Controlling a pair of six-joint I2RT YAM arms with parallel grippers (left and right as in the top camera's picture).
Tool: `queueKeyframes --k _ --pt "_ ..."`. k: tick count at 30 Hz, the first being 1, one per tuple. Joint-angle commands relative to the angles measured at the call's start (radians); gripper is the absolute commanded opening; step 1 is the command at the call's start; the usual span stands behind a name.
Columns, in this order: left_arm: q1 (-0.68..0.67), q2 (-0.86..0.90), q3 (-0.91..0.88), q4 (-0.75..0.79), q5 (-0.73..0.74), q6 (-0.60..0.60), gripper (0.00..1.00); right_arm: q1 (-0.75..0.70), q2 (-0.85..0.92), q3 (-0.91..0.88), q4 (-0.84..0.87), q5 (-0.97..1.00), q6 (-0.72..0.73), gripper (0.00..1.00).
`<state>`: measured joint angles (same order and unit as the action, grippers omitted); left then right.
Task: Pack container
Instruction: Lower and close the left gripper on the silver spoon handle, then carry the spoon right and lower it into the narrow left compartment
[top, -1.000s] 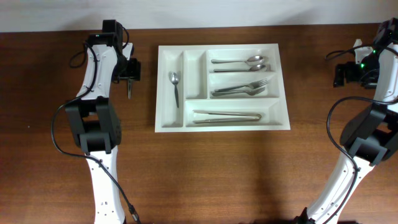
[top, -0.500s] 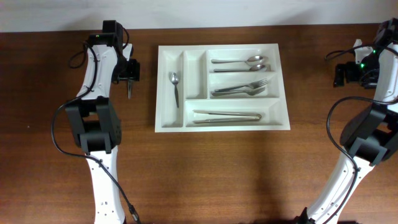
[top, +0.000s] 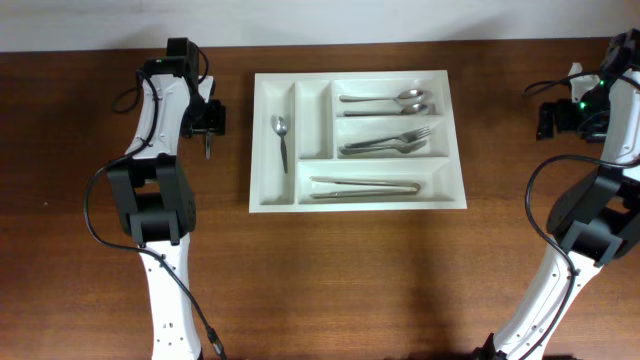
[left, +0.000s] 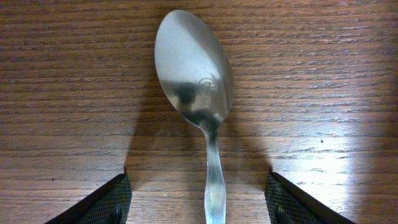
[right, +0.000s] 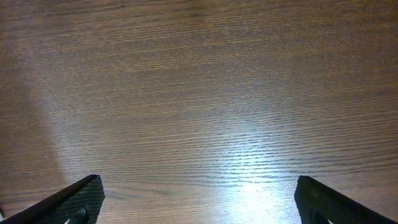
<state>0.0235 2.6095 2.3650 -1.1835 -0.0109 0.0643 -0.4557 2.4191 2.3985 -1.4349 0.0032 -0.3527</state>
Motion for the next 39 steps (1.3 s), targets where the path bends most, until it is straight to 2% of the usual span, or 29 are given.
queueKeyframes --k 1,4,6,15,21,28,33,39 --pt "0.003 0.04 -0.008 0.001 -0.011 0.008 0.71 0.004 -0.021 -0.005 0.001 0.005 -0.01 0.99" --pt "0.002 0.04 -0.008 0.003 -0.011 0.008 0.49 0.004 -0.021 -0.005 0.001 0.005 -0.01 0.98" --pt "0.002 0.04 -0.008 0.003 -0.011 0.008 0.38 0.004 -0.021 -0.005 0.0 0.005 -0.01 0.99" --pt "0.002 0.04 0.001 0.009 -0.011 0.008 0.02 0.004 -0.021 -0.005 0.001 0.005 -0.01 0.99" --pt "0.002 0.04 0.107 -0.043 -0.011 0.008 0.02 0.004 -0.021 -0.005 0.001 0.005 -0.01 0.99" --pt "-0.038 0.04 0.327 -0.15 -0.01 0.008 0.02 0.004 -0.021 -0.005 0.001 0.005 -0.01 0.99" --pt "-0.141 0.04 0.514 -0.313 0.032 0.005 0.02 0.004 -0.021 -0.005 0.001 0.005 -0.01 0.99" --pt "-0.246 0.04 0.559 -0.418 0.034 -0.098 0.02 0.004 -0.021 -0.005 0.001 0.005 -0.01 0.99"
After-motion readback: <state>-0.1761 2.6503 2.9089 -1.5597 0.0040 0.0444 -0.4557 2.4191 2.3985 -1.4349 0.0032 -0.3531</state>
